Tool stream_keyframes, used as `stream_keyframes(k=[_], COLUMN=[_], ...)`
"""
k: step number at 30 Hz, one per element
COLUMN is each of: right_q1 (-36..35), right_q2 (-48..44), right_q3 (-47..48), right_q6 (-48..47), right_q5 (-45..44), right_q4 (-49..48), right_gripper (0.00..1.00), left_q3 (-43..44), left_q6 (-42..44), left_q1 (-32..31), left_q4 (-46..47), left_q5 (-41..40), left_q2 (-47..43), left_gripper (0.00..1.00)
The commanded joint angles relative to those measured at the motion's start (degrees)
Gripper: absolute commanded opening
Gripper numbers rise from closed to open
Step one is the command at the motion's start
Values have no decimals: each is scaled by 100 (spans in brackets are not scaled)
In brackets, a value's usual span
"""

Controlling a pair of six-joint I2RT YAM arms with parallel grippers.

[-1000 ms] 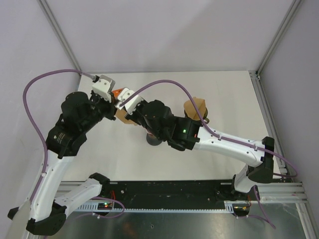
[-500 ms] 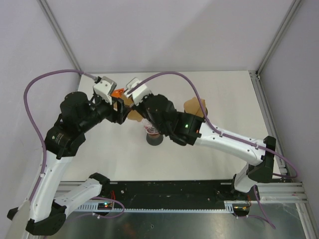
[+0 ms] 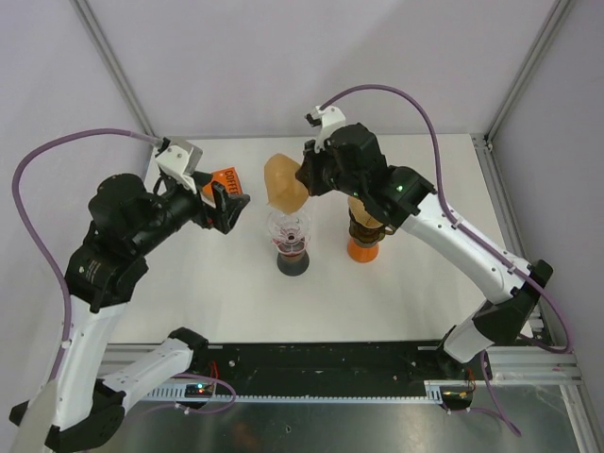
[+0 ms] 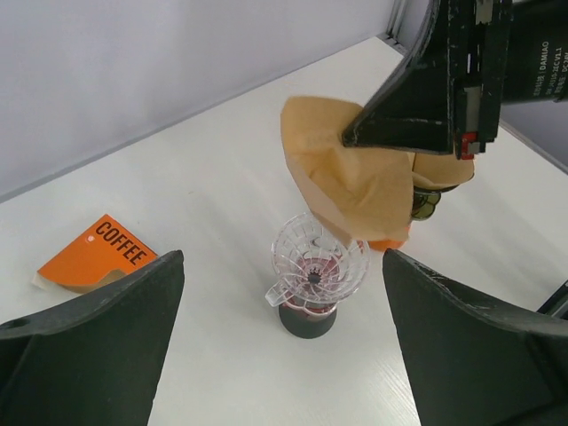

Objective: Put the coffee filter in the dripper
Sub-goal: Place the coffee filter in the coffee dripper.

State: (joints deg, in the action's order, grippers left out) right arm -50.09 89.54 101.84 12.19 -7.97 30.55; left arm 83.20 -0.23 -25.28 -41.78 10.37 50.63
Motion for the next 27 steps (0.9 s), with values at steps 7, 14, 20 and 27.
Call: stream_keyframes(k=[7, 14, 20, 27], right_q1=[360, 442, 473, 450], right_q2=[140, 490, 612, 744], right_q3=[-16, -74, -343, -519], right_q6=[923, 891, 857, 755], right_q5=[1667, 1455, 1316, 1152], right_q4=[674, 809, 701, 525], right_gripper=[0, 0, 0, 0], left_q3=[-522, -859, -993, -1205], left_q6=[-447, -634, -716, -848], left_q1=[59, 67, 67, 66], left_q4=[27, 261, 523, 892], left_q5=[-169, -57, -193, -205], left_q2=[370, 583, 734, 1026], left_gripper=[93, 87, 82, 75])
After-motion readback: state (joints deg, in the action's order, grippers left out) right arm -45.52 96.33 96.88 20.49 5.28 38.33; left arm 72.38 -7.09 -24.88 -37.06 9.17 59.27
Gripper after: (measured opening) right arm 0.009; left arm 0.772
